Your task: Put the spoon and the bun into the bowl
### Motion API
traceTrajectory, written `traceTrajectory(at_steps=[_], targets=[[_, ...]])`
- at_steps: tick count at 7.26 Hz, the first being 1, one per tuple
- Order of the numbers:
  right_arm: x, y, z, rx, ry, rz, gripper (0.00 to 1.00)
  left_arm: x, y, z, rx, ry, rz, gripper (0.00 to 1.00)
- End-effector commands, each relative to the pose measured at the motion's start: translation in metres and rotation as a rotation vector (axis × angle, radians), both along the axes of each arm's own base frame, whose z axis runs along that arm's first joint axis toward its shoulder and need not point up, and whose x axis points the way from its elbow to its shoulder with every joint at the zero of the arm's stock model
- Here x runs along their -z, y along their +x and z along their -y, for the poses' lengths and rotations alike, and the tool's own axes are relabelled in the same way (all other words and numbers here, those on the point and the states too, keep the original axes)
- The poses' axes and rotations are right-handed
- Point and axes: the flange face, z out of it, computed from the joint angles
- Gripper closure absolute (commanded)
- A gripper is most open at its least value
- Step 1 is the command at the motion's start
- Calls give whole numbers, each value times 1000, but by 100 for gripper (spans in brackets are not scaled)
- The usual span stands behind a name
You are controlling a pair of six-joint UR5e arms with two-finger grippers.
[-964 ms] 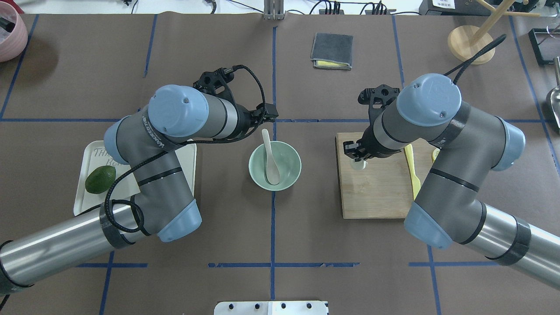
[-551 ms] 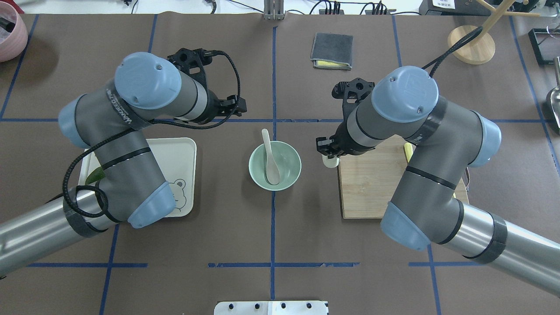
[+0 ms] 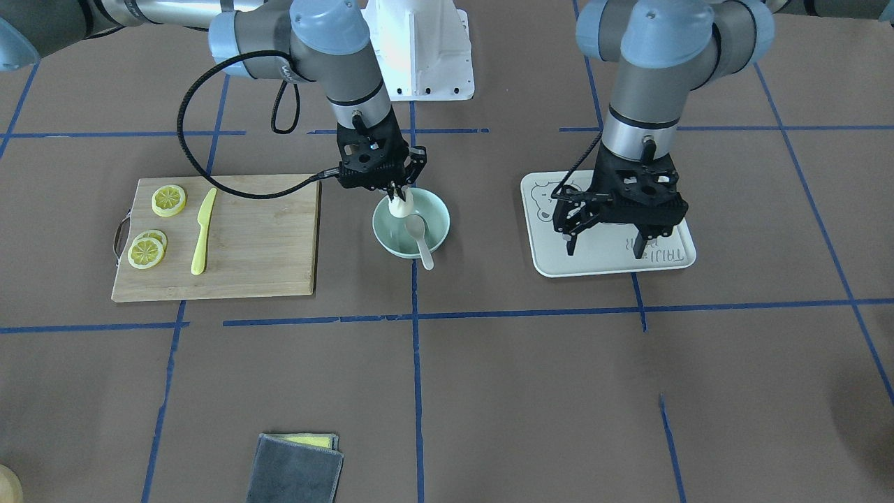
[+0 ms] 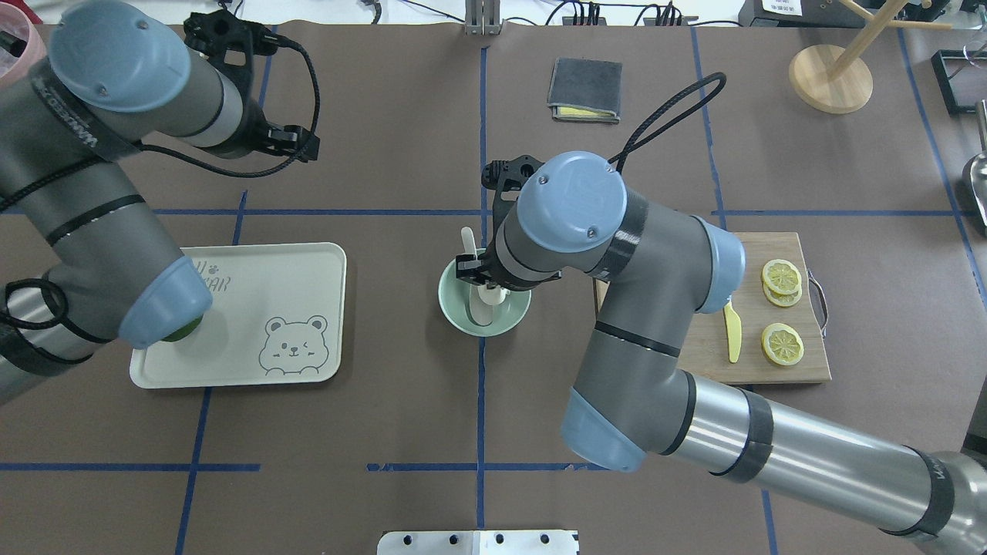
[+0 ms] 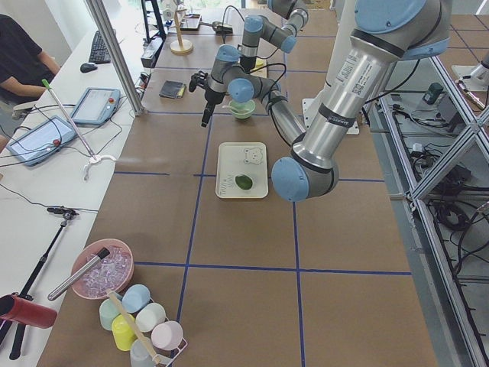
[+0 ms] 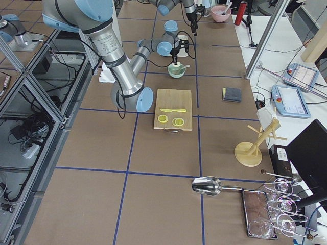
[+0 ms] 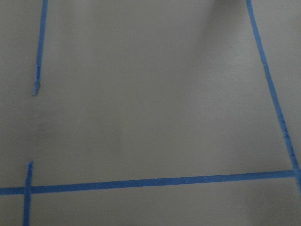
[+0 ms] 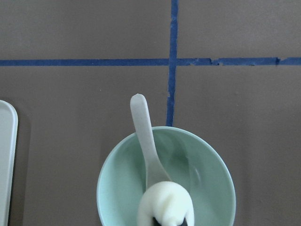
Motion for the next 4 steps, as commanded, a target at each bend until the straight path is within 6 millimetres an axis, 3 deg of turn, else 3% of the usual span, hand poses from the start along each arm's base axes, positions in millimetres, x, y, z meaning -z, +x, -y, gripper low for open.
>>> traceTrajectory(at_steps=[1,2,4], targets=[[6,-16,-1,-3,3,-9,70,-29,-59,25,-32,54,115,0],[6,-16,-1,-3,3,-9,1,-43,-93,36,-48,80,157,0],[16,-15,0,-5,10,4,0,-70,-148,44,-78,101,212,0]])
